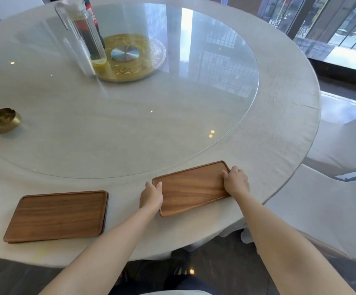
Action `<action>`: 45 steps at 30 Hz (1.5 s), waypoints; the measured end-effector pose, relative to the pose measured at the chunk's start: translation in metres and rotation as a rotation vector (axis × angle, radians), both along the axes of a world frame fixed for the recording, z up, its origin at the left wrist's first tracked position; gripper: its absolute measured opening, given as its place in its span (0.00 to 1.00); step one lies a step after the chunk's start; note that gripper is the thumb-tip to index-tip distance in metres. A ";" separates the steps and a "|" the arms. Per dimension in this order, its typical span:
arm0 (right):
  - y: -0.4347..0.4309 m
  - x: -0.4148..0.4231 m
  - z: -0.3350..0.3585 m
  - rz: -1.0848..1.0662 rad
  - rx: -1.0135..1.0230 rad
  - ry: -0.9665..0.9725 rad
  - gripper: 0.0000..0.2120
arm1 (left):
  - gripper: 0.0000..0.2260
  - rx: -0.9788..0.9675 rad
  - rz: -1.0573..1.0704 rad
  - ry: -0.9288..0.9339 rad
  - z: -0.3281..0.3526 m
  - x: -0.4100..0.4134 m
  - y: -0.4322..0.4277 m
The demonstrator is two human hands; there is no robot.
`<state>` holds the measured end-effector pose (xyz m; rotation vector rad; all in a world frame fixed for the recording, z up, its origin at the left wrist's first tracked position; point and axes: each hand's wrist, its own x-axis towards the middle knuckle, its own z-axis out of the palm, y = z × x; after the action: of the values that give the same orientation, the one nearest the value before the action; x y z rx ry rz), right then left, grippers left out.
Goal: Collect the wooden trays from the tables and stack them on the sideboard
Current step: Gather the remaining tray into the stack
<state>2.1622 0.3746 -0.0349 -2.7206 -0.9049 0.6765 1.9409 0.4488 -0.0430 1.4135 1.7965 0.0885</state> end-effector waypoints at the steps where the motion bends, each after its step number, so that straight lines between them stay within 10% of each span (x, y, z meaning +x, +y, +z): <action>1: 0.002 -0.004 0.001 -0.046 0.014 0.028 0.21 | 0.18 0.024 -0.018 -0.007 0.002 -0.004 0.005; 26: 0.129 -0.313 0.000 -0.066 0.318 0.265 0.15 | 0.20 0.407 -0.215 0.194 0.013 -0.339 0.165; 45: 0.077 -0.353 -0.022 0.032 0.083 -0.030 0.15 | 0.18 0.323 -0.418 0.229 -0.014 -0.373 0.124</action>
<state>1.8090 0.4513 -0.0566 -2.6556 -0.9631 0.5912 1.5680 0.5729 -0.0571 2.0768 1.6757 -0.0038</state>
